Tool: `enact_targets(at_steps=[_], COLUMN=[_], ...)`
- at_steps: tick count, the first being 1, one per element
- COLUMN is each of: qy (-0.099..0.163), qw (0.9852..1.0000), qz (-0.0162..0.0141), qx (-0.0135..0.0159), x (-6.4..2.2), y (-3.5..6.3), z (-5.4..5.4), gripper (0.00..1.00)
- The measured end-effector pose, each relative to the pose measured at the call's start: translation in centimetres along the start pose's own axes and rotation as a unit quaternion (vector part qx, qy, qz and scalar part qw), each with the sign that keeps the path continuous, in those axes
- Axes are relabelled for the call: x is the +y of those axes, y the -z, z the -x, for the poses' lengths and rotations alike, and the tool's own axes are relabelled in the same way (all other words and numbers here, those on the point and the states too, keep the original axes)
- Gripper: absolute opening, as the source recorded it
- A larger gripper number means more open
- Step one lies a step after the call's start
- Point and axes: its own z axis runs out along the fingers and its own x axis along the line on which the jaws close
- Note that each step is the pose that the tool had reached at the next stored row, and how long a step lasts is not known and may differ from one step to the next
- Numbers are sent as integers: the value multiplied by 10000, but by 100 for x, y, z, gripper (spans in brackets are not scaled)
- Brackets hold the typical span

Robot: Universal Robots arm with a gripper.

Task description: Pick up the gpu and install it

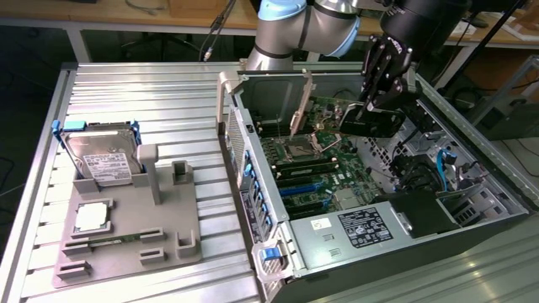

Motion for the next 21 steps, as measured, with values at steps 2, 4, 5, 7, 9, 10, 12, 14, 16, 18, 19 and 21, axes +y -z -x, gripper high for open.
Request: enact_targets(at_steps=[2,4,5,7,9,10,12,14,16,18,19,21], qy=[28,56,72,102,134,151,182,217,248,279,298,340], qw=[10000,10000,10000,9999,9999,9999,9998,9998,9997,9996,9996,9994], qz=[0,1,1,1,2,2,2,3,3,3,4,4], qx=[0,1,1,1,2,2,2,3,3,4,4,5], x=[-1,-3,-4,-7,-9,-11,-13,-16,-18,-20,-21,-24], y=[0,0,0,0,0,0,0,0,0,0,0,0], z=[0,1,1,2,2,3,4,4,5,5,6,6], gripper=[27,27,27,27,27,27,27,27,27,27,27,27])
